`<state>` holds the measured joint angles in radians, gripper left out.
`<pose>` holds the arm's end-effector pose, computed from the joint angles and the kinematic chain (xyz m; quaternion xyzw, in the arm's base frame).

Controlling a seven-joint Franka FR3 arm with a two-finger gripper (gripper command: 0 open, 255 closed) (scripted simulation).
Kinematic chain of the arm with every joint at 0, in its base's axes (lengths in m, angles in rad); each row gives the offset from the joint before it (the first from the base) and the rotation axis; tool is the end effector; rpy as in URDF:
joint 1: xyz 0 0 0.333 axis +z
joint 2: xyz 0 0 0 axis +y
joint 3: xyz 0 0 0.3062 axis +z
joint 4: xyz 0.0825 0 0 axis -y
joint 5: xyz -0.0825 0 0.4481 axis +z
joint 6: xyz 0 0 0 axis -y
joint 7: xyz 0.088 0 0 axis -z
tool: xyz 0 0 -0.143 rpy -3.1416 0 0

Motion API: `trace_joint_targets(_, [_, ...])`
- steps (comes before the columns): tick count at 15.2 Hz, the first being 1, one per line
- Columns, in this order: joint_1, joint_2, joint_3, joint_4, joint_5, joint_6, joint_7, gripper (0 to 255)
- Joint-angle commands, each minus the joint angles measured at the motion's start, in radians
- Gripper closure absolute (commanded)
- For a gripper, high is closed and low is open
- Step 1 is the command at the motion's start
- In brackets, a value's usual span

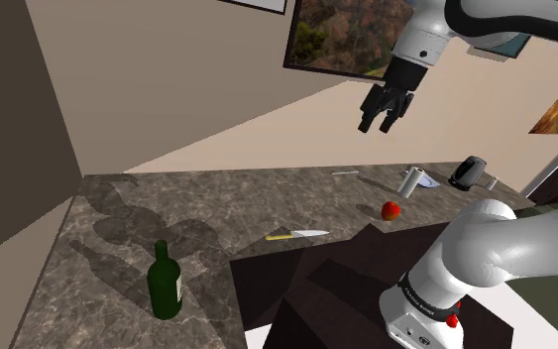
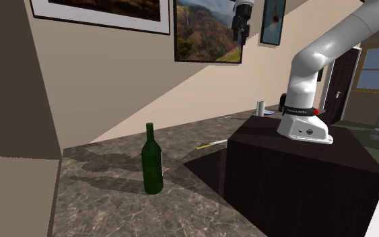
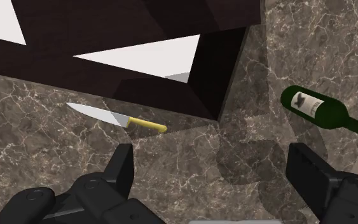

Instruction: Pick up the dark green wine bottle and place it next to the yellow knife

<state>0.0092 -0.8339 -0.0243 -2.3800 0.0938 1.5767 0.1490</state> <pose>0.3670 0.0068 0.5539 -0.9953 0.0776 -0.0112 0.0568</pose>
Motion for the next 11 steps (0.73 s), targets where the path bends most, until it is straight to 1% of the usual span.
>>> trace_joint_targets(1, [0.0,0.0,0.0,0.0,0.0,0.0,0.0,0])
trace_joint_targets(6, [0.028,0.074,0.099,-0.045,0.057,0.121,0.094,0])
trace_joint_targets(11, [0.053,0.185,0.197,-0.056,0.101,0.246,0.187,0])
